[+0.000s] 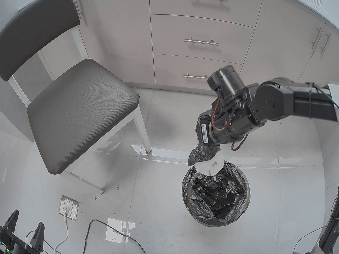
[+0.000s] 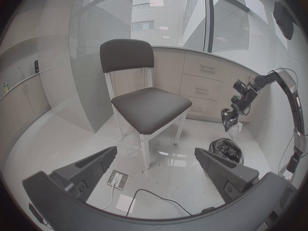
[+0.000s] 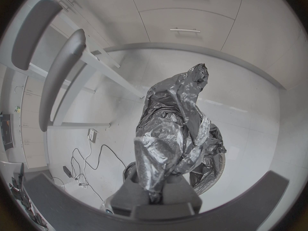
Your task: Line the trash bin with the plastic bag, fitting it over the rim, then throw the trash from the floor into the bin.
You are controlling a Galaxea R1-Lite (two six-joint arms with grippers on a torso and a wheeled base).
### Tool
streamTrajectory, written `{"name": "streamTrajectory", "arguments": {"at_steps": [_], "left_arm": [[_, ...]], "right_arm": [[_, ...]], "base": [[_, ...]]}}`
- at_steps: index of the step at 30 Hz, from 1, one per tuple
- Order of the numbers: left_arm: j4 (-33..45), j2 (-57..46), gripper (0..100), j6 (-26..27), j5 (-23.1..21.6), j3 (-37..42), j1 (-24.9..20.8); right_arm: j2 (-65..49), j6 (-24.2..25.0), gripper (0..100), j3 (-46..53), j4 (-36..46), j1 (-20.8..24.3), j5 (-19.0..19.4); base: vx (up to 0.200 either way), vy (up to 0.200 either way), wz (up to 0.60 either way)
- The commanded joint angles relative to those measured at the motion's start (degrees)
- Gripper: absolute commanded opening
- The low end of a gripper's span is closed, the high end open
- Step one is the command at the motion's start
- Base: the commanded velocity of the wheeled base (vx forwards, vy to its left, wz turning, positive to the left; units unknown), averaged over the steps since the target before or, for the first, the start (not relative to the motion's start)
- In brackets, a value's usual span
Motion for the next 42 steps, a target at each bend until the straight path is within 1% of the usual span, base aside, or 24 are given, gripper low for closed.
{"name": "streamTrajectory", "arguments": {"at_steps": [1,8,10,12,13,23,26,31,42], "left_arm": [[0.00,0.07,100,-0.02,-0.03,0.00,0.00],[0.00,0.07,100,-0.02,-0.03,0.00,0.00],[0.00,0.07,100,-0.02,-0.03,0.00,0.00],[0.00,0.07,100,-0.02,-0.03,0.00,0.00],[0.00,0.07,100,-0.02,0.06,0.00,0.00],[0.00,0.07,100,-0.11,-0.03,0.00,0.00],[0.00,0.07,100,-0.11,-0.03,0.00,0.00],[0.09,0.07,100,-0.11,-0.03,0.00,0.00],[0.00,0.07,100,-0.11,-0.03,0.00,0.00]], "right_arm": [[2.85,0.08,0,5.45,-2.43,-0.67,-0.04],[2.76,0.08,0,13.54,-9.03,-1.02,-0.12],[2.85,0.08,0,15.39,-11.22,-1.02,-0.12],[2.93,0.08,0,15.82,-11.75,-1.02,-0.21],[3.37,0.08,0,17.41,-13.60,-1.46,-0.21],[4.08,0.08,0,21.27,-15.18,-3.13,-0.04],[4.25,0.08,0,23.82,-18.25,-3.22,-0.12],[4.87,0.08,0,26.11,-20.72,-3.22,-0.21],[4.96,0.08,0,27.69,-21.33,-3.92,-0.04]], "base": [[0.000,0.000,0.00],[0.000,0.000,0.00],[0.000,0.000,0.00],[0.000,0.000,0.00],[0.000,0.000,0.00],[0.000,0.000,0.00],[0.000,0.000,0.00],[0.000,0.000,0.00],[0.000,0.000,0.00]]}}
